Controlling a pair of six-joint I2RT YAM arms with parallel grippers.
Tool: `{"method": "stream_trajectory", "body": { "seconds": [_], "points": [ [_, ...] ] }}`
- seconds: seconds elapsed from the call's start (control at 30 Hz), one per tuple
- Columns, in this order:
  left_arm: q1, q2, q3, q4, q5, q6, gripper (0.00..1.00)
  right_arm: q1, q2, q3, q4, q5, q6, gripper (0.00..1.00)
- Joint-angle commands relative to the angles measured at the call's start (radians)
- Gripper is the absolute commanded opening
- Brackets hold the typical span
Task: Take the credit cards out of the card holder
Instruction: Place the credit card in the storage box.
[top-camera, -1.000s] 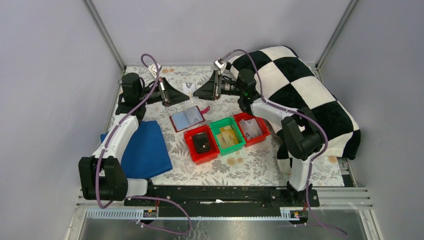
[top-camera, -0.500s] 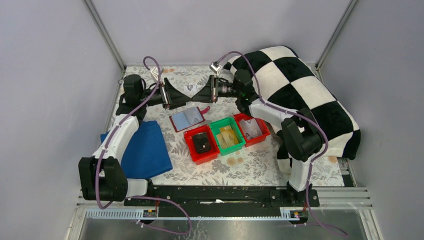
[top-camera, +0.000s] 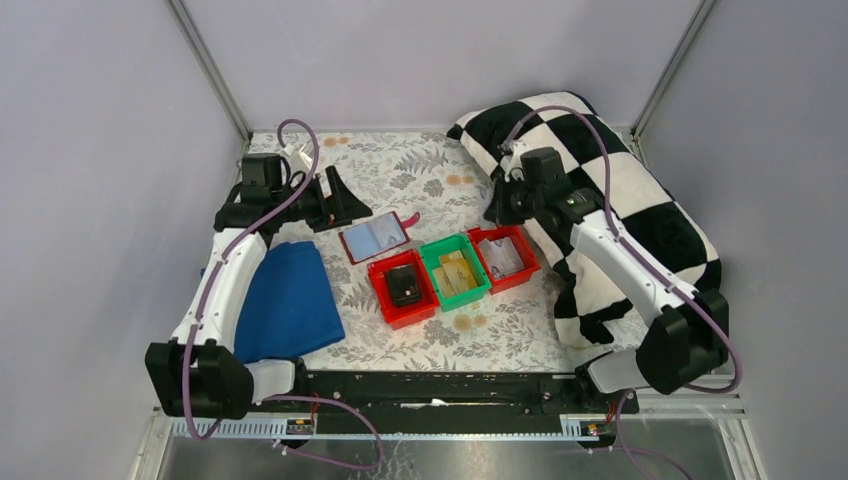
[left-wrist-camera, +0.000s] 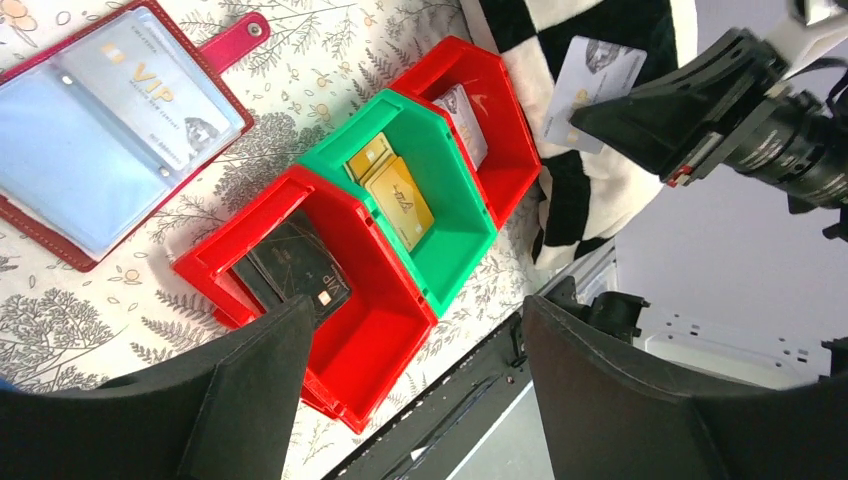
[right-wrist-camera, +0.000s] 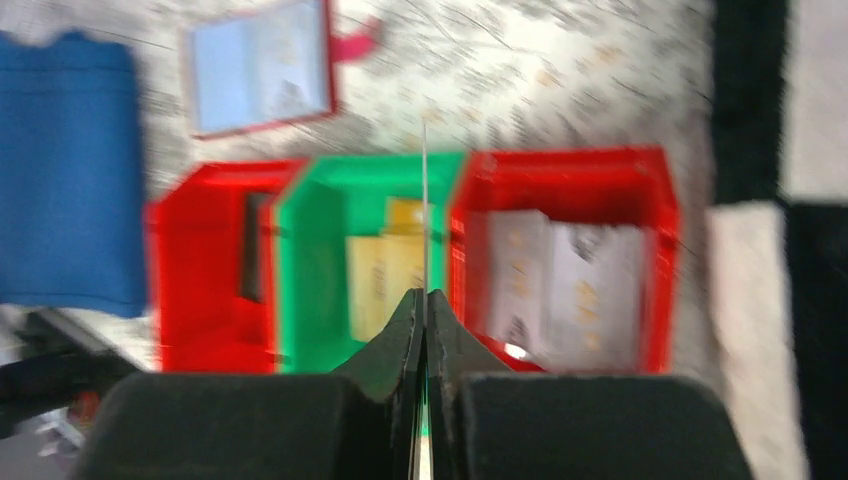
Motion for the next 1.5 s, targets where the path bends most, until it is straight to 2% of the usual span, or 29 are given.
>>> {"method": "stream_trajectory", "body": {
  "seconds": [0.0, 0.1, 0.37, 0.53, 0.6, 0.73, 0.8, 0.87, 1.03, 1.27, 1.37, 1.47],
  "points": [
    [-0.001, -0.085, -0.042, 0.019, -0.065, 0.022, 0.81, -0.022, -0.052, -0.085, -0.158, 0.245, -0.146, 0.00],
    [-0.001, -0.102, -0.066, 0.044, -0.044, 0.020, 0.81, -0.041, -0.008, -0.095, -0.185, 0.226, -0.174, 0.00],
    [-0.001, -0.095, -0.100, 0.060, -0.039, 0.015, 0.81, -0.060, 0.165, -0.054, -0.224, 0.030, -0.243, 0.00],
    [-0.002, -0.069, -0.097, 0.060, -0.001, 0.015, 0.81, -0.061, 0.188, -0.060, -0.208, 0.030, -0.249, 0.00],
    [-0.001, -0.061, -0.091, 0.060, 0.007, 0.018, 0.81, -0.062, 0.197, -0.050, -0.227, 0.078, -0.247, 0.15],
    [-0.003, -0.046, -0.071, 0.060, 0.019, 0.021, 0.81, -0.062, 0.214, -0.037, -0.258, 0.115, -0.231, 0.37],
    [-0.003, -0.039, -0.063, 0.060, 0.023, 0.019, 0.81, -0.062, 0.213, -0.034, -0.262, 0.114, -0.221, 0.42],
    [-0.003, -0.033, -0.057, 0.060, 0.029, 0.017, 0.81, -0.062, 0.196, -0.036, -0.255, 0.133, -0.212, 0.45],
    [-0.006, -0.022, -0.054, 0.061, 0.015, 0.016, 0.81, -0.062, 0.116, -0.029, -0.226, 0.156, -0.173, 0.46],
    [-0.078, 0.085, -0.039, 0.075, -0.147, -0.069, 0.81, -0.060, -0.014, -0.054, -0.027, 0.037, -0.052, 0.47],
    [-0.098, 0.162, -0.026, 0.084, -0.220, -0.129, 0.80, -0.021, 0.024, -0.018, 0.080, -0.011, 0.017, 0.51],
    [-0.092, 0.246, -0.047, 0.178, -0.262, -0.229, 0.80, 0.075, 0.164, 0.097, 0.065, 0.075, -0.015, 0.51]
  ]
}}
